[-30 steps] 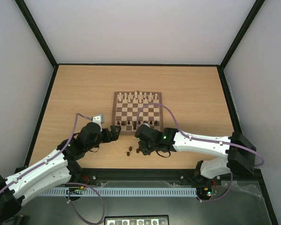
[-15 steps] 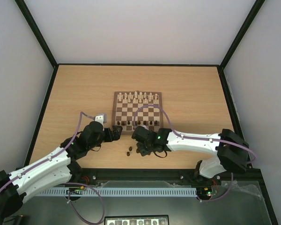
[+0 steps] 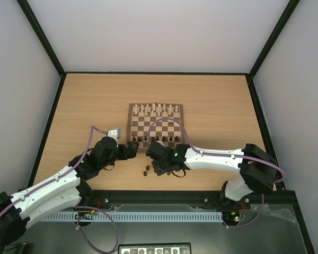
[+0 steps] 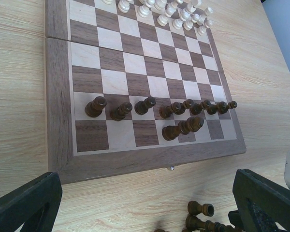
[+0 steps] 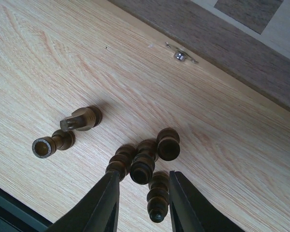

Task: Set up the chess pieces on the board
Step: Pick up the chess piece at the center of the board.

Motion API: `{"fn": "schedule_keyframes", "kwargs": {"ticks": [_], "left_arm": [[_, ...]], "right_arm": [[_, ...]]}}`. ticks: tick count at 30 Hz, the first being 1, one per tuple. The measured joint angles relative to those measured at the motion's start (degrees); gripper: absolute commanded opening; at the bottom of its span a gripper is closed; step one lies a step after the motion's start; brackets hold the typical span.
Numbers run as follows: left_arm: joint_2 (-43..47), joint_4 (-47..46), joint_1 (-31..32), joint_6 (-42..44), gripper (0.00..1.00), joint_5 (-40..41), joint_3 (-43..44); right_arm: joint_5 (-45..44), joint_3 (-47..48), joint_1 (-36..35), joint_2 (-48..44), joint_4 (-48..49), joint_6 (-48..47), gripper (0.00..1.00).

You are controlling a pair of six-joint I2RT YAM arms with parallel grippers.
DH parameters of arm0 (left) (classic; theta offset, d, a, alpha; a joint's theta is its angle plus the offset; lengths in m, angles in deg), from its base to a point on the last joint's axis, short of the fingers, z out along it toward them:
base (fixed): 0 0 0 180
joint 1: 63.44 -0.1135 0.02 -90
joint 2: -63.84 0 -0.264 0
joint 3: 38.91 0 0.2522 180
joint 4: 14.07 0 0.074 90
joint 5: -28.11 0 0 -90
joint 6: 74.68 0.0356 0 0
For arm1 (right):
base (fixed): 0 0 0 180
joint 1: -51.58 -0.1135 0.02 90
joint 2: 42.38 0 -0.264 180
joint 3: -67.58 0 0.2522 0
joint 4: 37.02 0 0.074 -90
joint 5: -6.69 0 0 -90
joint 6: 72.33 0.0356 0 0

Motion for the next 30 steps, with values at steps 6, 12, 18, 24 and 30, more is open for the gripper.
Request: {"fn": "schedule_keyframes", "kwargs": {"ticks": [6,12,18,24,30], "left_arm": [[-0.44,-1.07,0.0,-0.02,0.99,-0.02,0.0],[-0.9,-2.01,0.0,-0.02,1.0,-0.02,0.0],[-1.11,-2.19,0.0,-0.02,0.99,-0.04,0.0],[-1.11,-2.25,0.0,-0.02,1.0,-0.04,0.0],[-1.11,-2.29,0.0,-0.02,0.99,-0.04,0.0]], "right_arm": [[-0.33,0.02,0.0,0.44,0.35,-0.07,0.27],[-0.7,0.72,0.0,1.18,0.39,-0.13,0.27],[-0.74,1.62,-0.02,1.92,0.57,-0.44,0.23],[-1.03,1.88,-0.02,3.17,0.76,-0.5,0.23],[-1.4,1.99,0.0,3.69,0.72,-0.5,0.2]]}}
